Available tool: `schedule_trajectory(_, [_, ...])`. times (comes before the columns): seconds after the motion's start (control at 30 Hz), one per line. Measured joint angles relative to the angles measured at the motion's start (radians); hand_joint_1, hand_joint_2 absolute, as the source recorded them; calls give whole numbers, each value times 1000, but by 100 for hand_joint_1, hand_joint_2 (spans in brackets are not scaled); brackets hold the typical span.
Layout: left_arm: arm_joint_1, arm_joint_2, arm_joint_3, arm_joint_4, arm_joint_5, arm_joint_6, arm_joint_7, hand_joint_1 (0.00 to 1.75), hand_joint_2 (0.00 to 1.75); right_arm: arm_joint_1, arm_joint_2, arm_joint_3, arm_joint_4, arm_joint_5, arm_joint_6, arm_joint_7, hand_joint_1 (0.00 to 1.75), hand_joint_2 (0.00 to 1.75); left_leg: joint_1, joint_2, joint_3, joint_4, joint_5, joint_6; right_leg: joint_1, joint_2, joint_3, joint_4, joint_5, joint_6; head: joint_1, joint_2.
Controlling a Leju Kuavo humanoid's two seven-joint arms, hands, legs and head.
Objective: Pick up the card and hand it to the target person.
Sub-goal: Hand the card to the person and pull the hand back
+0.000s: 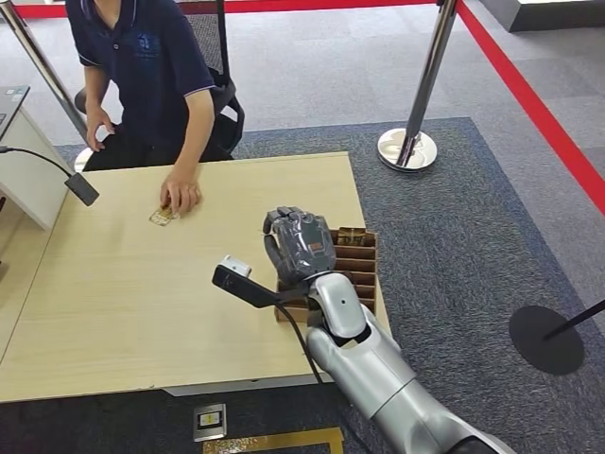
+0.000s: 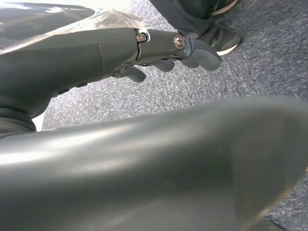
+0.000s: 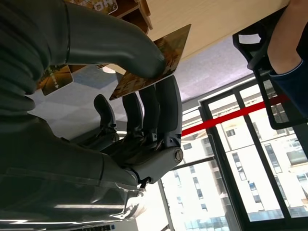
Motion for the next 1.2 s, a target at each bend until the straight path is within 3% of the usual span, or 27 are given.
schedule_trajectory(0.67, [-1, -3, 5, 0, 6, 6, 9, 0, 0, -23, 19, 15, 31, -11, -2, -7, 123, 175, 0, -1, -1, 0, 0, 0, 0, -1, -1, 0, 0, 0, 0, 0])
schedule_trajectory(0.7, [-1, -3, 5, 0, 6, 5, 8, 0, 0, -22, 18, 15, 32, -11, -2, -8, 116, 175, 0, -1, -1, 0, 0, 0, 0, -1, 0, 0, 0, 0, 0, 0])
schedule_trajectory(0.83, [0, -2, 3, 1, 5, 1, 1, 0, 0, -16, 14, 15, 37, -18, -2, -14, 2, 175, 0, -1, -1, 0, 0, 0, 0, -1, -1, 0, 0, 0, 0, 0])
schedule_trajectory(1.03, [-1, -5, 6, -1, 9, -2, 9, 0, 0, 8, -6, -11, 4, -70, -60, -47, 0, 175, 0, -2, -1, 0, 1, 0, 0, -2, 0, -1, 0, 0, 0, 0])
schedule_trajectory(1.2, [-3, -6, 16, -3, 23, 2, 12, 0, 0, 106, -76, -80, -147, -145, -129, -94, 0, 175, 0, -5, -2, 0, 2, 0, 1, -5, 0, -2, 1, 0, 0, 0])
